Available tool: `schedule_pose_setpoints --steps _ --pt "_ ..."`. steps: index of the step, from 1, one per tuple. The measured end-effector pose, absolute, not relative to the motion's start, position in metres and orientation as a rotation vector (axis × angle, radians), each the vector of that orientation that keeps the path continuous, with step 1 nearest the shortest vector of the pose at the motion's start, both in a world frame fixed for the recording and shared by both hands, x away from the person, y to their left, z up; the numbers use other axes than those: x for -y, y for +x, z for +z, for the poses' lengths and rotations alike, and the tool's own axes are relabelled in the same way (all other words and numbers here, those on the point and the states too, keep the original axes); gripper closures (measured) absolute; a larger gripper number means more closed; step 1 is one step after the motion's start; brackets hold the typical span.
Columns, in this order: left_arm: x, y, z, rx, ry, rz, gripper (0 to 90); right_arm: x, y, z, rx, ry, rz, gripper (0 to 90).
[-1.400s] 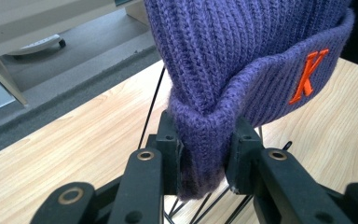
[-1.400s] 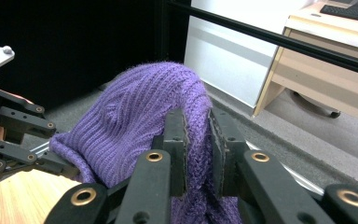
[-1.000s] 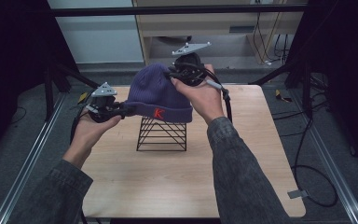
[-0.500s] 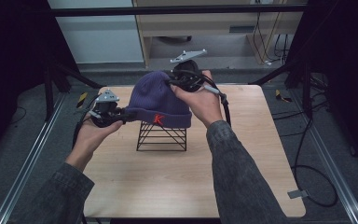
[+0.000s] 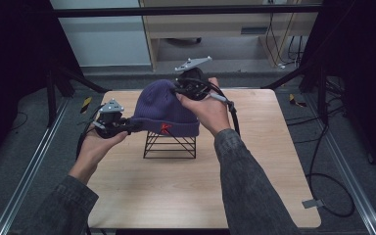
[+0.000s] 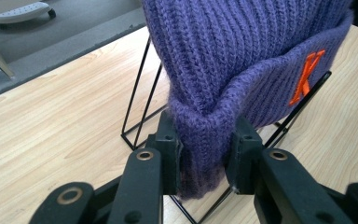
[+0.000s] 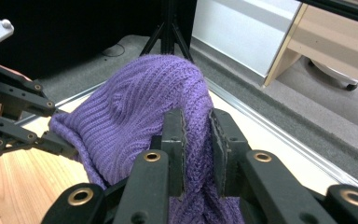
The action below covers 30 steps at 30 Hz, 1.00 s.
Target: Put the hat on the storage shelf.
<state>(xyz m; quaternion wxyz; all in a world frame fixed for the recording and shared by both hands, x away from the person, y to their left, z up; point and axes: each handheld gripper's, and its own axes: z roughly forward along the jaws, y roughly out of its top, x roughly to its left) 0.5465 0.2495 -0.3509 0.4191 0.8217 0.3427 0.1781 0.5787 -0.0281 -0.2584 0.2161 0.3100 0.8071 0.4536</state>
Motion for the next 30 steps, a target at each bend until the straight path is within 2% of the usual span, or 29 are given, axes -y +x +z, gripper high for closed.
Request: schedule_pose_setpoints --steps 30 --pt "-0.246 0.54 -0.37 -0.844 2.062 0.427 70.0 0.035 0.577 -0.277 -2.248 0.888 1.232 77.3"
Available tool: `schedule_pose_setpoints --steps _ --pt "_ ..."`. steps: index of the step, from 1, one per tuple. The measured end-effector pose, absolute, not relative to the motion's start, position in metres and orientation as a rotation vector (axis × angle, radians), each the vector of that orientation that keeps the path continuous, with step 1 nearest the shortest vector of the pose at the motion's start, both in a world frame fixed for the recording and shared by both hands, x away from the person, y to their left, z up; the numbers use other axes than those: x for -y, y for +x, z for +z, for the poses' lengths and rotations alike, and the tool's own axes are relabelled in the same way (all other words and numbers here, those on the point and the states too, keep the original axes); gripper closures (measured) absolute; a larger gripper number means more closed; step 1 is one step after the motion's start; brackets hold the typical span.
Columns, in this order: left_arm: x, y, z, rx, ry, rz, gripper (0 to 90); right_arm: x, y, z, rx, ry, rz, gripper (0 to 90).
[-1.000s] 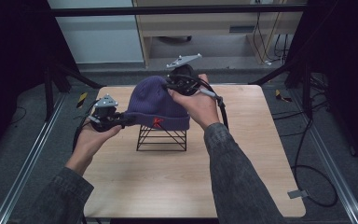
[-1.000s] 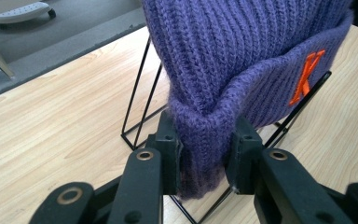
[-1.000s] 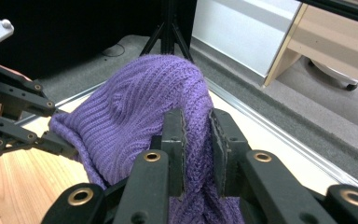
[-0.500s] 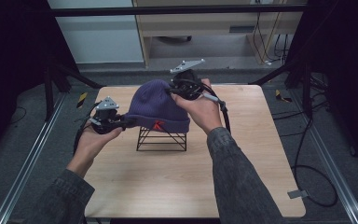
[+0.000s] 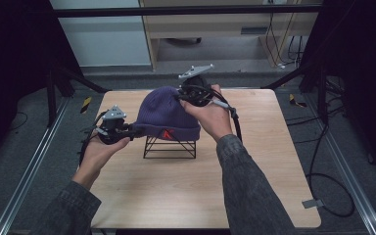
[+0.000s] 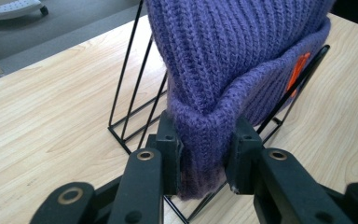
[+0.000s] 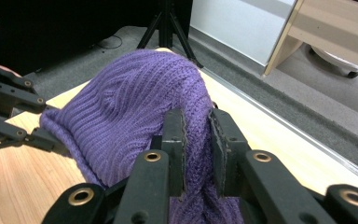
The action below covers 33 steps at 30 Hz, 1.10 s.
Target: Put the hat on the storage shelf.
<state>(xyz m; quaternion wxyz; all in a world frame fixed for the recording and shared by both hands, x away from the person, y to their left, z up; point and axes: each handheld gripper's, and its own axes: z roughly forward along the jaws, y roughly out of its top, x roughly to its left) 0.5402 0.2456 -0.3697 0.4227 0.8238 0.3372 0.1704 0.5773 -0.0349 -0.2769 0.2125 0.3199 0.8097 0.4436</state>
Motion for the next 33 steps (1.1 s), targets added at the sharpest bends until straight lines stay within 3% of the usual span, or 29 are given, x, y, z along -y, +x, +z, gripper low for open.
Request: schedule_pose_setpoints --steps 33 --pt "-0.249 0.545 -0.405 -0.902 2.087 0.37 69.6 0.034 0.569 -0.307 -2.335 0.888 1.167 76.6"
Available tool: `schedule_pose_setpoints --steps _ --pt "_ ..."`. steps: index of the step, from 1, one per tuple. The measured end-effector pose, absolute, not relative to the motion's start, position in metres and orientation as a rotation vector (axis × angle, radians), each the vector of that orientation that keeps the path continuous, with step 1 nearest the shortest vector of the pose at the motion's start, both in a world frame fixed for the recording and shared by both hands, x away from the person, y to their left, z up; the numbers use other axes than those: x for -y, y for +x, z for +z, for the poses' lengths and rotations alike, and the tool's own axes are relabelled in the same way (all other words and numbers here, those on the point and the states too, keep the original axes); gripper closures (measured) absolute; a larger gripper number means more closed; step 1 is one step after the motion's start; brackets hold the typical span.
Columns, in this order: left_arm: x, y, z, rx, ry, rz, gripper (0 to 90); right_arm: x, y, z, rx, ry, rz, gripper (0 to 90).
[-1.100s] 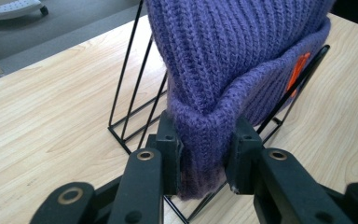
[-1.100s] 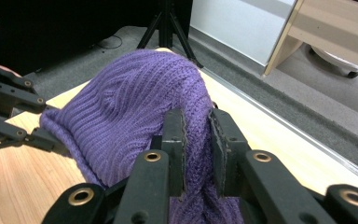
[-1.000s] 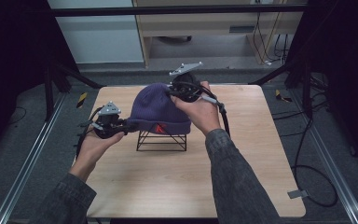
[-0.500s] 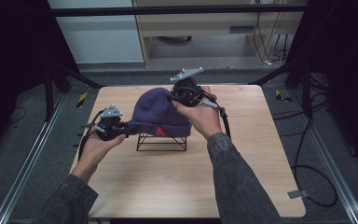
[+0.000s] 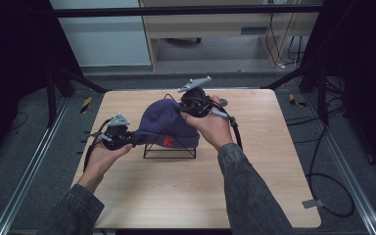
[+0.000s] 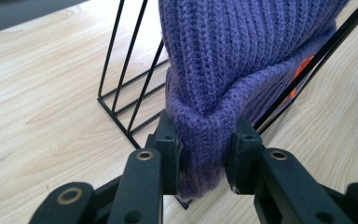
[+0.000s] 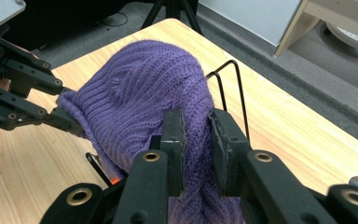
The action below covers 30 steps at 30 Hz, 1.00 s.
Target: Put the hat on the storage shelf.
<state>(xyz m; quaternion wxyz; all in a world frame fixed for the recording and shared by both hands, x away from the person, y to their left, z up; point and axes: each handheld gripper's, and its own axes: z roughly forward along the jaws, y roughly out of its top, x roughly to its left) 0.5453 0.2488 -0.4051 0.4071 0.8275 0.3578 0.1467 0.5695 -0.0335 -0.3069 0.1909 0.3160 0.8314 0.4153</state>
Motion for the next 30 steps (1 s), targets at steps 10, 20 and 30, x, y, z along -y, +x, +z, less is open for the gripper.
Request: schedule_pose_setpoints --steps 10,20,30 --pt "-0.248 0.545 -0.411 -0.9 2.105 0.369 69.4 0.03 0.568 -0.309 -2.37 0.873 1.138 76.3" --pt "-0.25 0.545 -0.424 -0.928 2.089 0.344 69.4 0.027 0.566 -0.316 -2.4 0.869 1.1 75.6" --pt "-0.253 0.544 -0.432 -0.947 2.086 0.333 69.3 0.028 0.563 -0.324 -2.422 0.871 1.097 74.8"
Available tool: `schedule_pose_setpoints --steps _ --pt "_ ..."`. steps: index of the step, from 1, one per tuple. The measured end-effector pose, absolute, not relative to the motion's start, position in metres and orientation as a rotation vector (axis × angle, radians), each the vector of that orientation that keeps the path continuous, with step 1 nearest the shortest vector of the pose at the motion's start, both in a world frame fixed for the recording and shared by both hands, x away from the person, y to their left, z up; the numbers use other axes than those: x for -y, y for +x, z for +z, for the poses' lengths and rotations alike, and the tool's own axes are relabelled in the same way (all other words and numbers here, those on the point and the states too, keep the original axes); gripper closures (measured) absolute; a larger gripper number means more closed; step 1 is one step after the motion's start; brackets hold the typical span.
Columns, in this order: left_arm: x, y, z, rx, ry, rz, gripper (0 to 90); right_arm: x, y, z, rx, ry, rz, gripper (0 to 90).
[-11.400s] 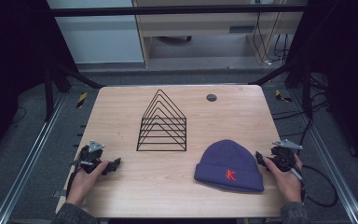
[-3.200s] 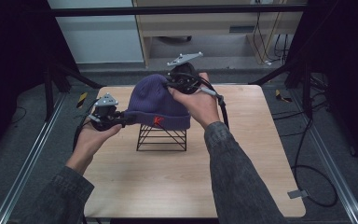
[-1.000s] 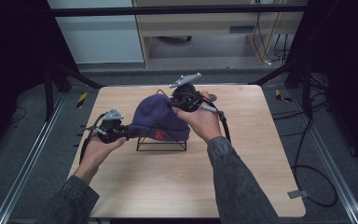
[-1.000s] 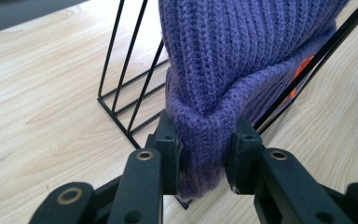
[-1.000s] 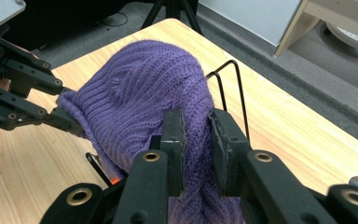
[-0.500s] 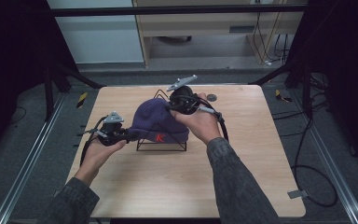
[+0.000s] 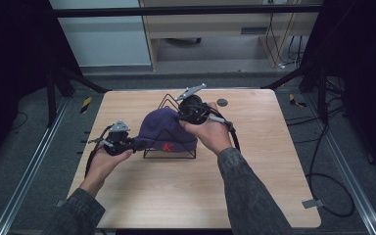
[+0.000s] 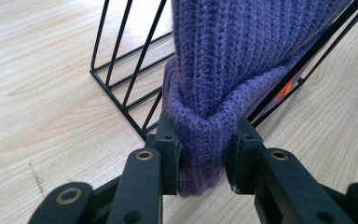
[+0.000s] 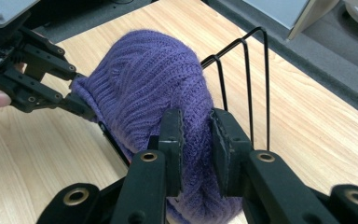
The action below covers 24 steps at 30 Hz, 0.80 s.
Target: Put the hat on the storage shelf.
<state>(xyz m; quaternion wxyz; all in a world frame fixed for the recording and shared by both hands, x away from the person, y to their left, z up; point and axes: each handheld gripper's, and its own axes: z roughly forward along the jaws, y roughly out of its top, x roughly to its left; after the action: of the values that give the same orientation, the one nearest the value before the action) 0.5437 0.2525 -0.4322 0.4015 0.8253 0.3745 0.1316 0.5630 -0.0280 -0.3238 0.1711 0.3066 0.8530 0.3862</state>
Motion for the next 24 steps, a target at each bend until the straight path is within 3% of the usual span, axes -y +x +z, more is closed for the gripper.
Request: schedule_pose_setpoints --steps 12,24 --pt "-0.256 0.544 -0.437 -0.966 2.096 0.336 66.5 0.033 0.557 -0.317 -2.424 0.878 1.116 70.2" --pt "-0.268 0.528 -0.432 -0.994 2.075 0.392 56.8 0.044 0.546 -0.307 -2.389 0.878 1.134 70.3"
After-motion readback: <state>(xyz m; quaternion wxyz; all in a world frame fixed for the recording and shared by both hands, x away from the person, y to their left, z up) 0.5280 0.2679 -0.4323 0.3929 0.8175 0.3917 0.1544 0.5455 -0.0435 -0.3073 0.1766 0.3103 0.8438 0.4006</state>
